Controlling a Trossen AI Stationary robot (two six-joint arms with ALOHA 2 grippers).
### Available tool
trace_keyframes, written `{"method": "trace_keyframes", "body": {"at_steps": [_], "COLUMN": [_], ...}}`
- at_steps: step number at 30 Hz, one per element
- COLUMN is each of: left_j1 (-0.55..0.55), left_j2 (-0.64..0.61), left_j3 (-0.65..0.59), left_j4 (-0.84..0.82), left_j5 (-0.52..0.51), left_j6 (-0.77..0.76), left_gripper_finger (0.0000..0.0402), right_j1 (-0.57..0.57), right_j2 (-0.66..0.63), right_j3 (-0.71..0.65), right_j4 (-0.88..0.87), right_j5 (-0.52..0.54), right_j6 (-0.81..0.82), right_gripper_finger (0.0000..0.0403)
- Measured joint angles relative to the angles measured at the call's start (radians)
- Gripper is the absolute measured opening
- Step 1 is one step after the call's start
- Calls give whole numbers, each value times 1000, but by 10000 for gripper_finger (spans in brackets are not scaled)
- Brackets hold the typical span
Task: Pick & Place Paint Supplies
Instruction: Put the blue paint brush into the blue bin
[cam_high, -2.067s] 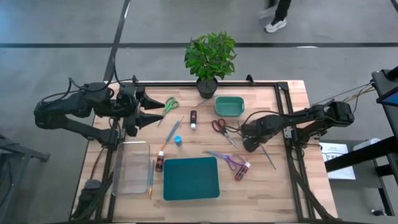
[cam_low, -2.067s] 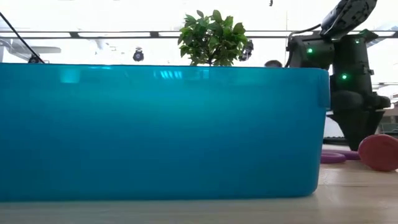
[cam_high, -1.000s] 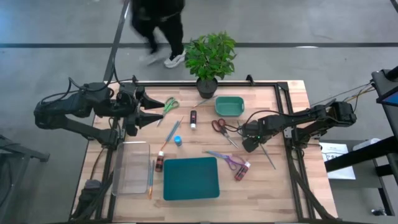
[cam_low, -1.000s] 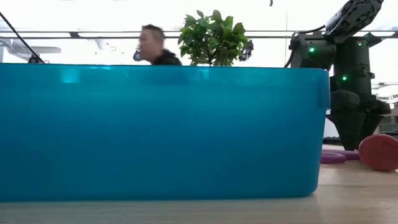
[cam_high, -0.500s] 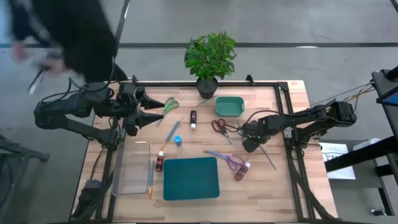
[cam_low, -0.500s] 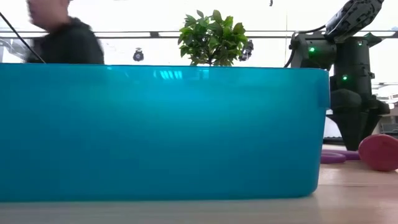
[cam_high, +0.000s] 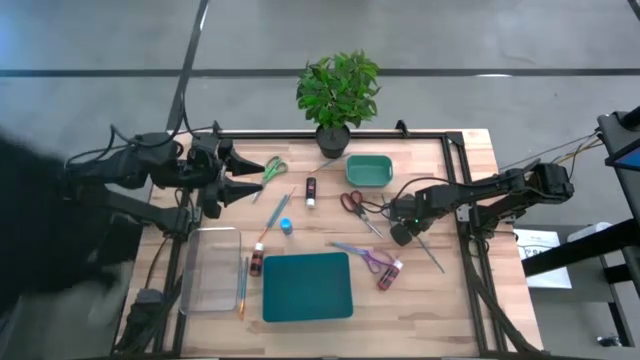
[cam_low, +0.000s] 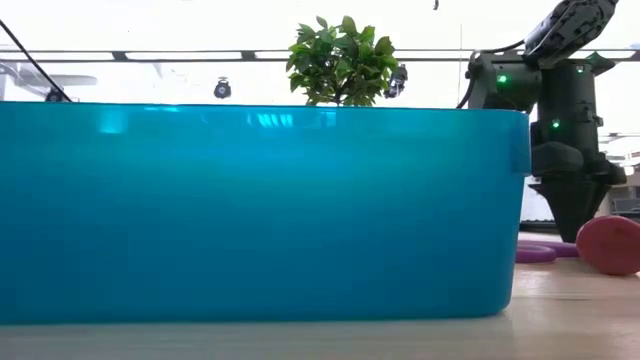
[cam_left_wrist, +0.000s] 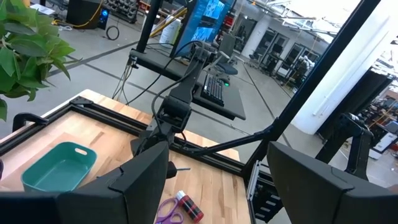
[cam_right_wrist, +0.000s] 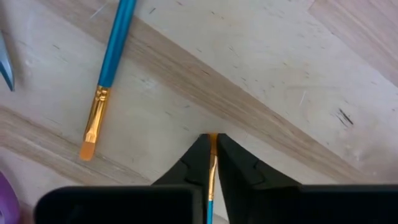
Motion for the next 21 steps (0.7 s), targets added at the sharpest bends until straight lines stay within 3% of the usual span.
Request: {"method": "trace_keyframes", "body": {"at_steps": [10, 21], "left_j1": [0, 0], "left_j2": [0, 2], "left_j3": [0, 0], "left_j4": [0, -2], "left_j5": [1, 3], "left_j6": [0, 0], "left_gripper_finger": [283, 283], "right_j1": [0, 8], "right_j2": [-25, -245], "right_j3": [-3, -7], "right_j4": [4, 51], "right_j5": [-1, 5], "right_j6": [-5, 102], "right_gripper_finger": [8, 7]}}
